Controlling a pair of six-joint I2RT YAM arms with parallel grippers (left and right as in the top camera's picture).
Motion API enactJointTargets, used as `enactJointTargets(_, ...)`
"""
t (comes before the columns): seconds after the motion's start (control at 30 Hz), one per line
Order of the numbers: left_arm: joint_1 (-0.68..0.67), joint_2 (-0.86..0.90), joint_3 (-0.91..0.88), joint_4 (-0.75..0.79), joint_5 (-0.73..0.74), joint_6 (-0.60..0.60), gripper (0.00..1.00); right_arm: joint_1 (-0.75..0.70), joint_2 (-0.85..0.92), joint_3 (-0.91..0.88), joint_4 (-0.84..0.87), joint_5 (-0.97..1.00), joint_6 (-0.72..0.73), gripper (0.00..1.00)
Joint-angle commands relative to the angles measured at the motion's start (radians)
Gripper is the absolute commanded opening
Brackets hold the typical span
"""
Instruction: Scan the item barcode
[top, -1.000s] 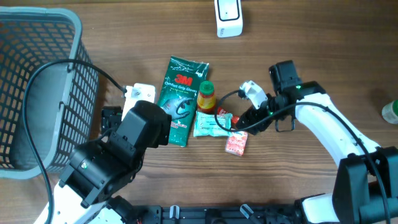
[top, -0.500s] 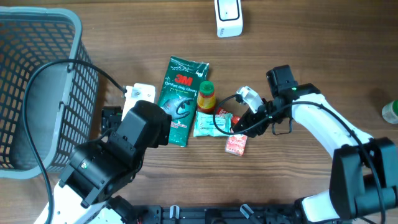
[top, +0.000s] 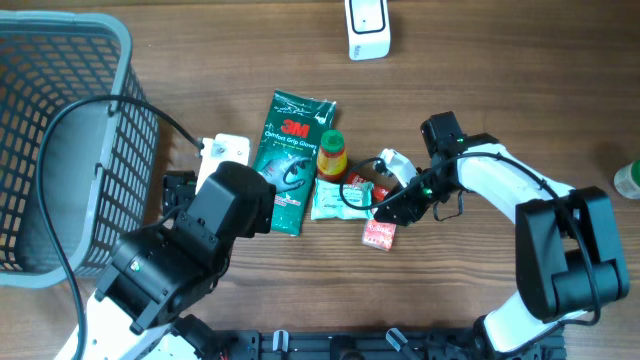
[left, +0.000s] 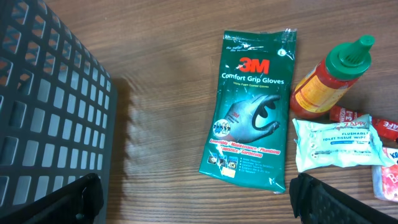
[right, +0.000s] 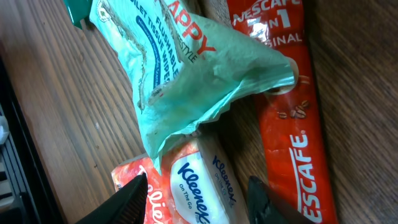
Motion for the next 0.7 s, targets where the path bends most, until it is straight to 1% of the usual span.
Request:
enactJointTargets(0.0,0.002,0.0,0.003,0.003,0.004,-0.02,1.0,0.004,0.032,-0.01,0.003,-0.001,-0.02,0.49)
enactJointTargets(0.17,0.002,0.0,0.003,0.003,0.004,-0.02,1.0,0.007,0.072,-0.01,0.019,0.011,0.002,0.46)
enactJointTargets(0.2,0.002,0.0,0.003,0.003,0.004,-0.02,1.0,0.011,0.083,-0.01,0.024,0.016,0.005,0.44)
enactJointTargets(0.23,0.002,0.0,0.003,0.003,0.004,-0.019,1.0,0.017,0.088,-0.01,0.024,0.022,0.006,0.4)
enactJointTargets(0.27,0.002,0.0,0.003,0.003,0.004,-0.02,1.0,0.023,0.095,-0.01,0.028,0.031,0.007,0.28)
enactJointTargets(0.3,0.002,0.0,0.003,0.003,0.004,-0.02,1.0,0.027,0.097,-0.01,0.03,0.036,0.006,0.13)
enactJointTargets(0.33,0.002,0.0,0.003,0.003,0.004,-0.02,1.0,0.031,0.098,-0.01,0.037,0.036,0.008,0.05)
enactJointTargets(0.4,0.002,0.0,0.003,0.003,0.004,-0.02,1.0,0.032,0.098,-0.009,0.064,0.036,0.053,0.04)
enactJointTargets(0.53,0.002,0.0,0.003,0.003,0.004,-0.02,1.0,0.032,0.096,0.0,0.065,0.037,0.093,0.04)
enactJointTargets(0.67,0.002,0.0,0.003,0.003,0.004,-0.019,1.0,0.03,0.096,0.042,0.051,0.066,0.238,0.04)
